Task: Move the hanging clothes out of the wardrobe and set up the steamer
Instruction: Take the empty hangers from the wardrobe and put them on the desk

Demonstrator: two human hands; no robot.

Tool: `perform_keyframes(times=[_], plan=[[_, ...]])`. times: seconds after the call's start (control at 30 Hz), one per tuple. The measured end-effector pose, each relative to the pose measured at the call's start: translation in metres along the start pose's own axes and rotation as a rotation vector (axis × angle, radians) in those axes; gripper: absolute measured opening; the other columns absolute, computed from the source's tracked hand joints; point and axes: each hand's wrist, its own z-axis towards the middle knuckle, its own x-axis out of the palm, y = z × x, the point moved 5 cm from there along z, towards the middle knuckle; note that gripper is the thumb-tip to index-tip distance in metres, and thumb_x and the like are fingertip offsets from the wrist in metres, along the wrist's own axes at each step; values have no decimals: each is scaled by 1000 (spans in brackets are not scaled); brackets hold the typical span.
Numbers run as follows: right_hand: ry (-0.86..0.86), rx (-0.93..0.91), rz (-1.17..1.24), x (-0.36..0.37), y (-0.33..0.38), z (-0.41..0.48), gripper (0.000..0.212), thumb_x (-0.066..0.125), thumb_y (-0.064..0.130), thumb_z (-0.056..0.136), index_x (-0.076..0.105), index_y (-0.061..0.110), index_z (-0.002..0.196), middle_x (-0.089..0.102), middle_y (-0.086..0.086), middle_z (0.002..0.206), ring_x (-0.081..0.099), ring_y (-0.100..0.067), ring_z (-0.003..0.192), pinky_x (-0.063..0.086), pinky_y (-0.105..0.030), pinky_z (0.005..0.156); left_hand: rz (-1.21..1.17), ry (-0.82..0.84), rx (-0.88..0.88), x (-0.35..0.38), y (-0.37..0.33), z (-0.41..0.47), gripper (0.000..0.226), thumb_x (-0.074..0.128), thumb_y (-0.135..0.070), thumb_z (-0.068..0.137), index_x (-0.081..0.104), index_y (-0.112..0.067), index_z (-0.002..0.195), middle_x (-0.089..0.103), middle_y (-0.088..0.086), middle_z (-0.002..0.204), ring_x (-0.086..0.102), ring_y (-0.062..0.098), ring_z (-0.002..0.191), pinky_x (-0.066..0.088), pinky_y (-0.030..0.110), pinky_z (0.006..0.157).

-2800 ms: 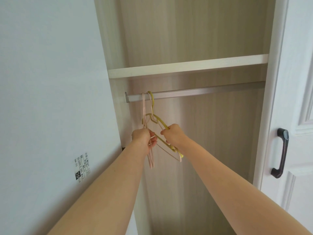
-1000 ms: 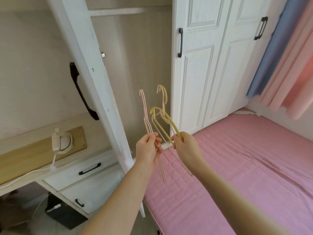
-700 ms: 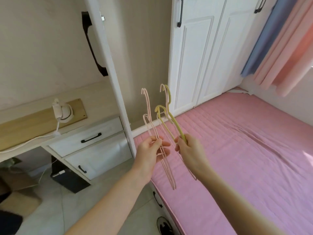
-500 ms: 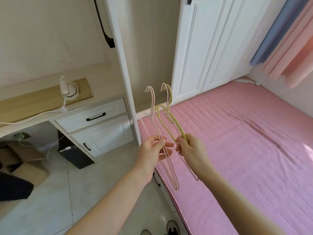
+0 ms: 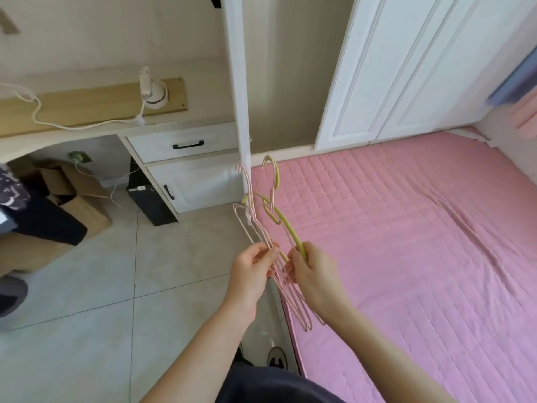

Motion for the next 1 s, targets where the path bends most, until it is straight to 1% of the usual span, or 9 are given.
perform_keyframes(times=[0.07, 0.13, 0.33, 0.47, 0.57, 0.67, 0.8, 0.93, 1.0], plan=[[58, -4, -13, 5, -3, -7, 26, 39, 14, 96, 51, 4, 76, 59, -1, 62, 57, -4, 51, 44, -23, 48, -1, -41, 0, -2, 5, -7, 19, 65, -21, 88, 65, -2, 87, 53, 4, 72, 48, 14, 68, 43, 30, 73], [116, 7, 20, 13, -6, -13, 26, 39, 12, 97, 49, 8, 73, 57, 2, 60, 51, 2, 43, 38, -13, 42, 9, -80, 4, -6, 10, -14, 22, 65, -21, 88, 64, 0, 86, 51, 3, 69, 47, 15, 68, 41, 31, 73], [213, -13, -1, 36, -13, -13, 26, 40, 15, 95, 52, 9, 72, 57, 2, 63, 47, -10, 54, 37, -21, 47, -10, -172, -12, -23, 18, -24, 19, 64, -20, 89, 67, -1, 89, 52, 6, 73, 47, 14, 69, 42, 27, 69], [271, -38, 24, 52, -9, -8, 30, 41, 19, 95, 52, -3, 79, 52, -3, 67, 42, -14, 60, 35, -29, 52, -60, -191, -57, -38, 23, -21, 21, 64, -21, 88, 67, 0, 84, 54, 8, 73, 47, 16, 70, 43, 28, 70], [307, -58, 38, 64, 0, -3, 31, 43, 22, 96, 51, -1, 76, 49, -1, 66, 40, -12, 59, 34, -25, 50, -150, -188, -80, -50, 24, -14, 22, 66, -19, 88, 67, 3, 86, 57, 9, 74, 51, 18, 72, 46, 30, 72], [336, -63, 36, 78, 10, 3, 27, 44, 20, 95, 49, 8, 71, 47, 1, 63, 38, -12, 57, 32, -23, 48, -317, -181, -126, -69, 23, -4, 20, 66, -16, 88, 67, 4, 92, 59, 13, 81, 56, 19, 74, 50, 30, 73], [387, -89, 34, 103, 32, 11, 28, 43, 14, 96, 45, 13, 68, 45, 6, 59, 39, -9, 53, 33, -18, 46, -629, -266, -180, -117, 14, 19, 21, 65, -8, 88, 65, 4, 105, 65, 12, 87, 64, 21, 81, 56, 29, 76], [422, -101, 31, 137, 58, 21, 27, 43, 14, 97, 45, 11, 70, 45, 6, 58, 37, -3, 49, 33, -14, 45, -832, -264, -215, -167, -4, 45, 19, 62, -7, 89, 63, 3, 106, 69, 18, 100, 69, 24, 90, 58, 27, 72], [427, -107, 28, 157, 70, 25, 28, 44, 16, 97, 46, 12, 69, 46, 7, 58, 38, -4, 50, 34, -16, 48, -889, -237, -223, -189, -15, 56, 12, 59, -6, 91, 62, 1, 100, 71, 18, 93, 71, 24, 85, 59, 27, 69]])
